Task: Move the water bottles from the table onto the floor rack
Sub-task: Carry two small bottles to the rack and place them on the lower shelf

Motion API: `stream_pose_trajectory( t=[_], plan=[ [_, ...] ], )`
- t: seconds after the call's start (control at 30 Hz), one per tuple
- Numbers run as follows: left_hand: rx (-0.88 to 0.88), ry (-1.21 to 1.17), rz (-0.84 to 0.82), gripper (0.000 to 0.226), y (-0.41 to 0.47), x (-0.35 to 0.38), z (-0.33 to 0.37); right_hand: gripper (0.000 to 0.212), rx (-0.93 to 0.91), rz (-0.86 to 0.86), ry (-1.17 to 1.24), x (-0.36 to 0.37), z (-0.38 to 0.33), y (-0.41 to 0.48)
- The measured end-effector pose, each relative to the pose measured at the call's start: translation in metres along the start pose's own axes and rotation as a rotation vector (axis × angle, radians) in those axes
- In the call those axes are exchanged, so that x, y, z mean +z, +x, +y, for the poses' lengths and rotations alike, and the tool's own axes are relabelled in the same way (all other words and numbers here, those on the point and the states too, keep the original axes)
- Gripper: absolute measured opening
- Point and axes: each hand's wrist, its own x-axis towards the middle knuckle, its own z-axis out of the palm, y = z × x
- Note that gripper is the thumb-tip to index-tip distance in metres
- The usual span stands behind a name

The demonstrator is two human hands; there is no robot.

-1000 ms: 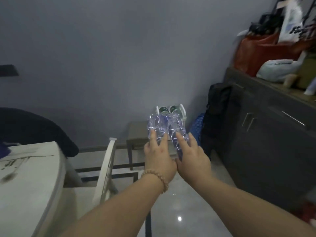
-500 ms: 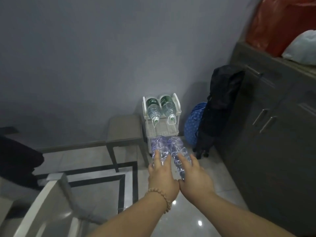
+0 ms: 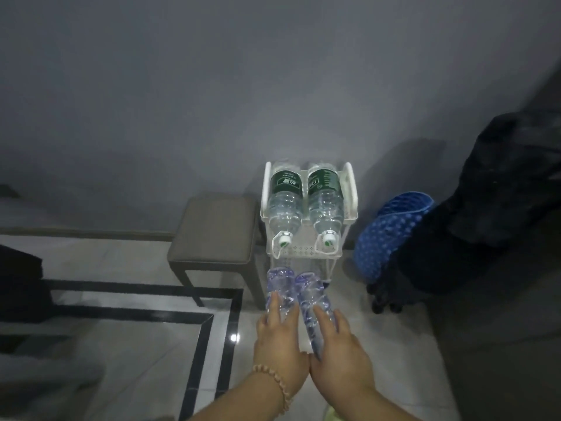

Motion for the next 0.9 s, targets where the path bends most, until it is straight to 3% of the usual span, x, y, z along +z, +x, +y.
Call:
stream_pose_trajectory(
  t=[0.2, 0.33, 0.5, 0.63, 0.8, 0.9],
  plan=[
    [-0.047, -0.070, -0.018, 0.085, 0.088, 0.057, -0.029, 0.085, 0.001, -0.081, -0.023, 0.046, 0.037, 0.094],
    [-0.009, -0.073, 0.020, 0.084, 0.164, 0.093, -0.066, 0.080, -0.012, -0.016, -0.010, 0.094, 0.049, 0.164],
    [0.181, -0.016, 0.046, 0.087, 0.270, 0.131, -0.119, 0.081, -0.006, 0.144, 0.102, 0.151, 0.061, 0.257],
    [0.318, -0.083, 0.156, 0.074, 0.341, 0.146, -0.133, 0.081, -0.038, 0.210, 0.236, 0.168, 0.070, 0.334],
    [0.312, -0.196, 0.183, 0.056, 0.402, 0.154, -0.131, 0.047, -0.116, 0.276, 0.705, 0.161, 0.069, 0.400],
    [0.267, -0.130, 0.212, 0.055, 0.421, 0.155, -0.126, 0.049, -0.127, 0.223, 0.842, 0.166, 0.070, 0.417]
  ],
)
